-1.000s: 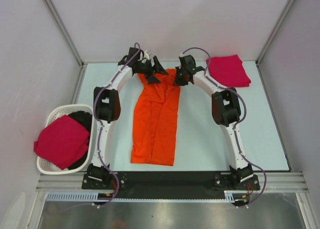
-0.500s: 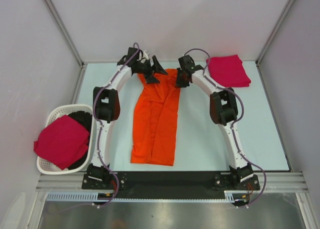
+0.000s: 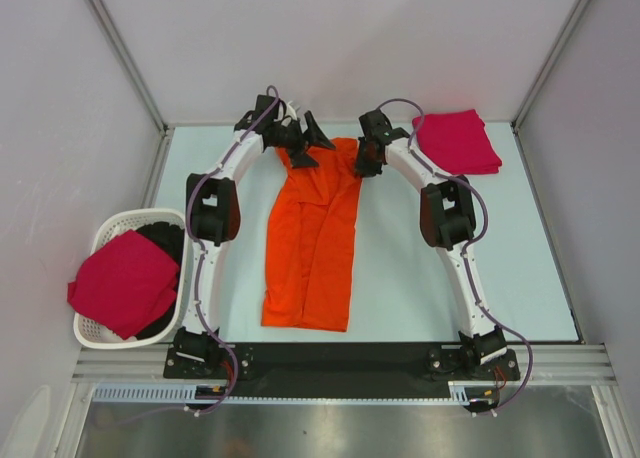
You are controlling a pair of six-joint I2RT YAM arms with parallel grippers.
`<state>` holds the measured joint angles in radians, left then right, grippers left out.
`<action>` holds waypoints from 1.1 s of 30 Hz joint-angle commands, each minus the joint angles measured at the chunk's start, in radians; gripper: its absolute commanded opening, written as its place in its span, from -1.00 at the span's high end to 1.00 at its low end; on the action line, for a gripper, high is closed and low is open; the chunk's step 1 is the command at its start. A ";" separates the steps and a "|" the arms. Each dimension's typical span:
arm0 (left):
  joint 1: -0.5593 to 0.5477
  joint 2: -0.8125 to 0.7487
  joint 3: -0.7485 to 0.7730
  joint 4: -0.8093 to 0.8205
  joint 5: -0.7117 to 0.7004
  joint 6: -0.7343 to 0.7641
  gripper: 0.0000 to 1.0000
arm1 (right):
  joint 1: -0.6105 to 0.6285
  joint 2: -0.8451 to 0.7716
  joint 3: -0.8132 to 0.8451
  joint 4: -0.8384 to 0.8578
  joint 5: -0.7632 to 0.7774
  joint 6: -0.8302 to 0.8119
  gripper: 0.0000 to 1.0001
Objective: Fold and stack the t-shirts
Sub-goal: Rotate the tshirt 90 degrees
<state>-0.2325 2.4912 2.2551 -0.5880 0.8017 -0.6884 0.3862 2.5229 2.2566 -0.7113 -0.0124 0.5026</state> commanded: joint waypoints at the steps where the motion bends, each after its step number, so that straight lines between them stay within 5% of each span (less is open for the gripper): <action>1: 0.005 0.012 0.021 -0.045 -0.061 0.036 -0.81 | -0.003 -0.026 0.026 0.048 -0.032 0.004 0.82; 4: 0.007 0.038 0.006 -0.064 -0.075 0.050 -0.50 | 0.000 -0.013 0.053 0.056 -0.064 0.001 1.00; 5: 0.007 0.043 0.004 -0.067 -0.078 0.052 -0.01 | 0.000 -0.010 0.060 0.056 -0.067 -0.001 1.00; 7: 0.007 0.054 0.007 -0.070 -0.079 0.053 0.49 | 0.002 -0.013 0.060 0.067 -0.098 -0.004 1.00; 8: 0.007 0.055 0.011 -0.070 -0.078 0.053 0.98 | 0.003 -0.021 0.057 0.075 -0.098 -0.003 1.00; 33: 0.056 0.074 0.003 -0.216 -0.180 0.135 1.00 | 0.048 0.013 0.166 0.167 -0.265 0.004 1.00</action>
<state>-0.1638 2.5530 2.2551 -0.7937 0.6075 -0.5812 0.4160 2.5244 2.3676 -0.5892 -0.2142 0.5045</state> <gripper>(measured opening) 0.005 0.020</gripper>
